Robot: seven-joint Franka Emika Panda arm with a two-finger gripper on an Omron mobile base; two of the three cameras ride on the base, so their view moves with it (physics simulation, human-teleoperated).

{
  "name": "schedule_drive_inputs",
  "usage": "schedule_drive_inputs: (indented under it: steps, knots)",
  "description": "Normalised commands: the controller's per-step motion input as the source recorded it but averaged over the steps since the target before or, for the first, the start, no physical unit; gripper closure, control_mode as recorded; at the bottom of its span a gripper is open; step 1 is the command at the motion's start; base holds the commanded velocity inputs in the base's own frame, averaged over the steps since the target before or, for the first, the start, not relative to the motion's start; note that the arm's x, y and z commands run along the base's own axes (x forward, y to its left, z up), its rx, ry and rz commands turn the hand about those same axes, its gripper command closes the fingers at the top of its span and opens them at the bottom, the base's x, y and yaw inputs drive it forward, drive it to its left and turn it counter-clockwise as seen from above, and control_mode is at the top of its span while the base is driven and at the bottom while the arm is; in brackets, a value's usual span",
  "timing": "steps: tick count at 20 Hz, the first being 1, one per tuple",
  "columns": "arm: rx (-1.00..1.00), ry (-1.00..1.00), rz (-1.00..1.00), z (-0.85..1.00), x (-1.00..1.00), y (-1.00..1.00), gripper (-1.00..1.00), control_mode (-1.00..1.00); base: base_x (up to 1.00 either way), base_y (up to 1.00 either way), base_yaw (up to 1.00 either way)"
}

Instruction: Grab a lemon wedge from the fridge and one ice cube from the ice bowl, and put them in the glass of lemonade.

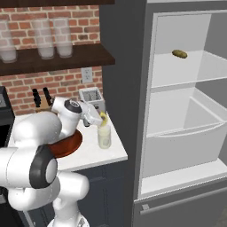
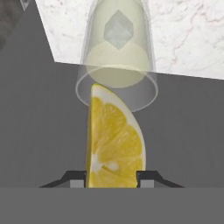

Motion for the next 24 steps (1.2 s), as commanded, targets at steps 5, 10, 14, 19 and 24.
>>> schedule_drive_inputs:
  steps: [5,10,14,19,24]
  knots:
    - [0.0,-0.01,0.0,-0.19,0.09,-0.09,1.0,-1.0,0.0,0.0,0.0]
    - [0.0,0.0,0.0,-0.18,0.12,0.0,1.0,-1.0,0.0,0.0,0.0]
    - [0.0,-0.02,0.0,-0.16,0.03,0.0,1.0,-1.0,0.0,0.0,0.0]
    - [-0.01,-0.04,0.0,-0.11,0.01,0.0,1.0,-1.0,0.0,0.0,0.0]
    - [0.0,-0.04,0.0,-0.09,0.0,0.0,1.0,-1.0,0.0,0.0,0.0]
